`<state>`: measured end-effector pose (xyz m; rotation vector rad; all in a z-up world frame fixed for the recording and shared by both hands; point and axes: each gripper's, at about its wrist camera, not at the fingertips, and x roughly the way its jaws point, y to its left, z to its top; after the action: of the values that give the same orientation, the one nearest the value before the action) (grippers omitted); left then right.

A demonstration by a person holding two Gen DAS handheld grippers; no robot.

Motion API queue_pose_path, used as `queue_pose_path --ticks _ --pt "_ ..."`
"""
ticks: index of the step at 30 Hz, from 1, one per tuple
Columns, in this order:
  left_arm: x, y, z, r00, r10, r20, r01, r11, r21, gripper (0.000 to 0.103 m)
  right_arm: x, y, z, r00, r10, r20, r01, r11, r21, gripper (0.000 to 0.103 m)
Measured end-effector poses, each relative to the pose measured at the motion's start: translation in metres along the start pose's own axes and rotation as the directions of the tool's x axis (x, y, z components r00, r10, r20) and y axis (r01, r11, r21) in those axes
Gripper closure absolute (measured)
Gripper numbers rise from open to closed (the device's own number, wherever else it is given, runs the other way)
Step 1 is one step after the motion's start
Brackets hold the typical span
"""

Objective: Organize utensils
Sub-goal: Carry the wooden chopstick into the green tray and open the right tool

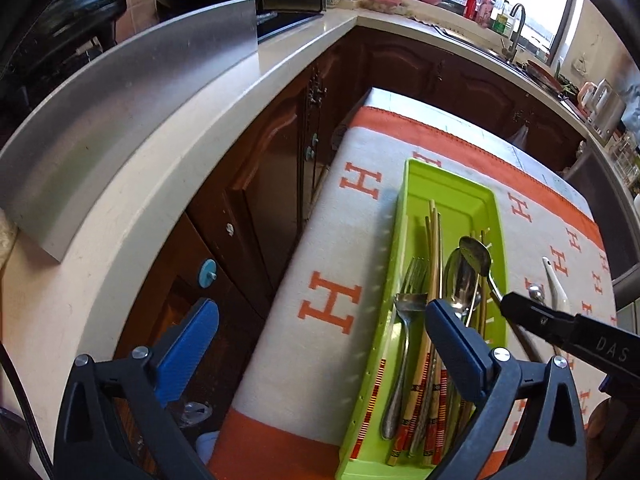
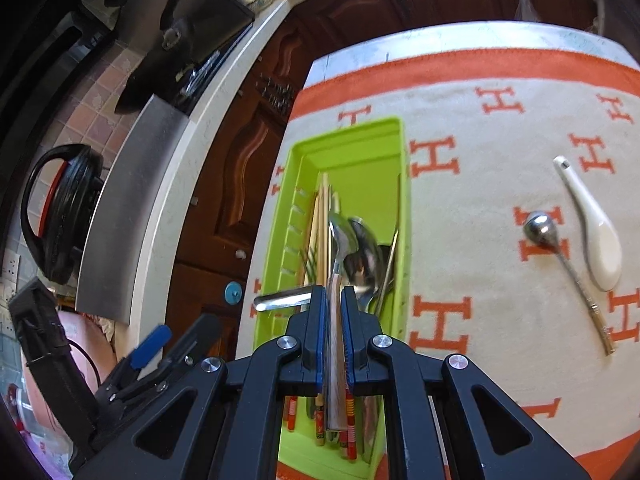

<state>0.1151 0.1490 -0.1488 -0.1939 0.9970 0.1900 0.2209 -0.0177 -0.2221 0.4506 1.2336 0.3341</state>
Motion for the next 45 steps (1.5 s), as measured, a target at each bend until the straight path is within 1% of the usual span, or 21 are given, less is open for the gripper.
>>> queue_pose_path --ticks 3,5,9,13,17,22,25,28,33,36,42,45 --pt "-0.003 -0.002 0.000 1.000 0.002 0.016 -0.002 1.000 0.016 0.001 0.007 0.002 -0.003 0.999 0.018 -0.033 -0.018 1.000 -0.003 0.095" --pt "-0.004 -0.003 0.001 1.000 0.006 0.013 -0.007 1.000 0.024 0.001 0.007 0.003 -0.005 0.999 0.027 -0.040 -0.028 1.000 -0.012 0.094" --pt "-0.005 -0.007 0.000 1.000 0.016 0.018 -0.017 0.999 0.044 0.001 -0.001 0.009 -0.009 0.999 0.029 -0.028 -0.031 0.998 -0.049 0.091" --pt "-0.008 -0.013 -0.003 0.999 0.028 0.024 -0.029 0.997 0.067 0.001 -0.011 0.010 -0.013 1.000 0.006 -0.017 -0.007 0.997 -0.072 0.088" --pt "-0.008 -0.015 -0.005 1.000 -0.015 0.001 0.015 0.998 0.064 0.001 -0.027 0.006 -0.019 1.000 -0.014 0.009 0.015 0.995 -0.099 0.087" --pt "-0.011 -0.019 -0.009 1.000 -0.006 -0.002 0.006 0.998 0.070 0.001 -0.045 0.001 -0.026 0.999 -0.032 0.044 0.037 0.992 -0.119 0.086" --pt "-0.015 -0.020 -0.012 1.000 -0.015 0.001 0.015 0.998 0.068 0.001 -0.051 -0.001 -0.029 0.998 -0.043 0.054 0.050 0.991 -0.126 0.086" --pt "-0.021 -0.021 -0.014 1.000 -0.017 0.019 0.015 0.998 0.063 0.001 -0.057 -0.002 -0.034 0.997 -0.048 0.065 0.056 0.989 -0.135 0.085" --pt "-0.029 -0.028 -0.017 0.999 -0.037 0.016 0.036 0.997 0.066 0.001 -0.071 -0.007 -0.041 0.994 -0.052 0.094 0.065 0.988 -0.141 0.085" --pt "-0.033 -0.037 -0.020 0.998 -0.057 0.003 0.057 0.995 0.079 0.001 -0.083 -0.014 -0.043 0.992 -0.054 0.116 0.069 0.989 -0.131 0.085" --pt "-0.036 -0.063 -0.025 0.992 -0.117 -0.048 0.122 0.987 0.103 0.001 -0.109 -0.040 -0.046 0.985 -0.064 0.161 0.081 0.991 -0.104 0.085" --pt "-0.041 -0.083 -0.028 0.991 -0.123 -0.053 0.129 0.982 0.140 0.001 -0.124 -0.057 -0.048 0.980 -0.072 0.187 0.088 0.993 -0.079 0.084"
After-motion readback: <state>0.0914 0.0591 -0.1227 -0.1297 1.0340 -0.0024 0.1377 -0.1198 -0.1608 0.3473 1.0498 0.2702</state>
